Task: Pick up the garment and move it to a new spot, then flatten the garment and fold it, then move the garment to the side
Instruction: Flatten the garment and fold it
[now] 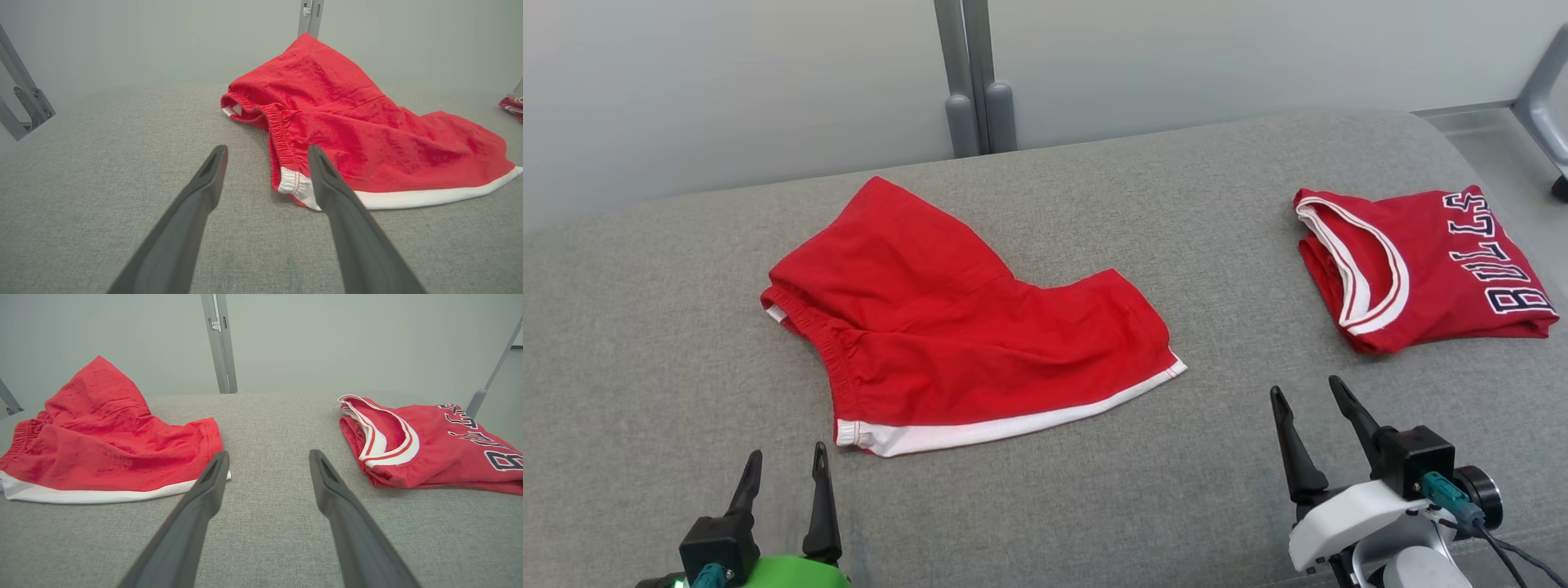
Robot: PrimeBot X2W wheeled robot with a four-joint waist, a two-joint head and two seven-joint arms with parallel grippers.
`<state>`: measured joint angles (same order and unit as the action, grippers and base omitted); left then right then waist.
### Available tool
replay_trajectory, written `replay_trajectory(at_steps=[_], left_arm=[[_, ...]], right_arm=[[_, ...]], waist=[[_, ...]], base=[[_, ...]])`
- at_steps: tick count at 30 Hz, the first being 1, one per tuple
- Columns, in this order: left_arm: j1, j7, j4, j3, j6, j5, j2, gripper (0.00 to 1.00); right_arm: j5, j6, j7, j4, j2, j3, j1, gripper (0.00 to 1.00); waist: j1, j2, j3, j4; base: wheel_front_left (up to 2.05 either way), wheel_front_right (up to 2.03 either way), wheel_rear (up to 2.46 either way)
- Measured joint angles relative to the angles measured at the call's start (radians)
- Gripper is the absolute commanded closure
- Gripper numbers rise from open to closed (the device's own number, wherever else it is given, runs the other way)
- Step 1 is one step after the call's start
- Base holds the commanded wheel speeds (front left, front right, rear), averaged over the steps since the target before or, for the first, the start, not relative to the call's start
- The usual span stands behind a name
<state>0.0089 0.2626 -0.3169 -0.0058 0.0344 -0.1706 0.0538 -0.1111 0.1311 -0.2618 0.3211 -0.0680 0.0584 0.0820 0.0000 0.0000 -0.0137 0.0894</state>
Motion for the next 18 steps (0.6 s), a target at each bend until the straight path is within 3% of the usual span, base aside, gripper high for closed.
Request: replay_trajectory(at_steps=[18], left_arm=[[0.024,0.000,-0.010,-0.066,-0.008,-0.022,-0.004,0.00]], right_arm=[[-0.007,0.000,0.000,0.029,0.013,0.024,-0.008,0.00]], waist=[[0.0000,0.0000,-0.021,-0.021]], base=[[0.00,0.00,0.00]])
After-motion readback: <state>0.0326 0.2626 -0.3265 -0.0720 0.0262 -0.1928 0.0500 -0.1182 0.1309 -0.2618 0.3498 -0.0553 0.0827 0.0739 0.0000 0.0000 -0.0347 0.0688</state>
